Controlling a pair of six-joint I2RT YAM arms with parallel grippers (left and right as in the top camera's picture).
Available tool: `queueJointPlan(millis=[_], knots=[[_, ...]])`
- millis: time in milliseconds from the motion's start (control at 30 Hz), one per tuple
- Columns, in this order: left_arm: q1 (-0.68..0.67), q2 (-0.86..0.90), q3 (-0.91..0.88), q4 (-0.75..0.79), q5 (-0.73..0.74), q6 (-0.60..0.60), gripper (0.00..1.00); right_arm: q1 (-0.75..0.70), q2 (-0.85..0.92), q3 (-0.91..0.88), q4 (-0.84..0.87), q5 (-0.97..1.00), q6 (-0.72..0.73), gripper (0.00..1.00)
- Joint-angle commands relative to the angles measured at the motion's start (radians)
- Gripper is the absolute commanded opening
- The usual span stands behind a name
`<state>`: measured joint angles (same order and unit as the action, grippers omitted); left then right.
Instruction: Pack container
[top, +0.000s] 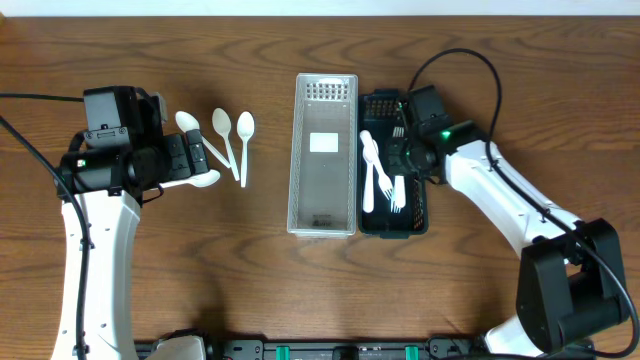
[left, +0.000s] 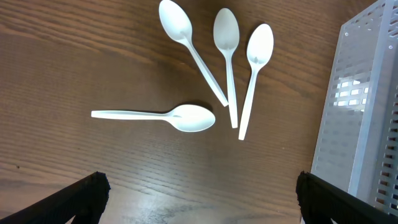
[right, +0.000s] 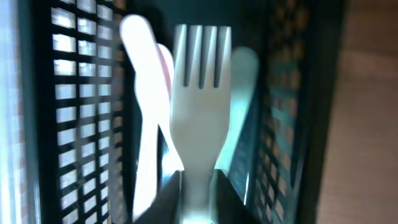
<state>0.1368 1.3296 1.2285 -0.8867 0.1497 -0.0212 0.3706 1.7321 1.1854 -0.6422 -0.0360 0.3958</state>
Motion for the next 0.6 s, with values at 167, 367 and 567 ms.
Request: queueJointPlan(millis=[167,367,567], knots=[[0.004,0.008,0.019,-0.063,0.000,-0.045,0.98,-0.038,-0.101,0.100,-0.083,0.049,-0.070,0.65],[0.003,0.008,0.019,-0.055,0.000,-0.138,0.98,-0.257,-0.196,0.130,-0.124,0.114,-0.047,0.74],[0.003,0.014,0.019,0.015,-0.001,-0.155,0.98,-0.505,-0.191,0.129,-0.210,0.098,-0.022,0.82]])
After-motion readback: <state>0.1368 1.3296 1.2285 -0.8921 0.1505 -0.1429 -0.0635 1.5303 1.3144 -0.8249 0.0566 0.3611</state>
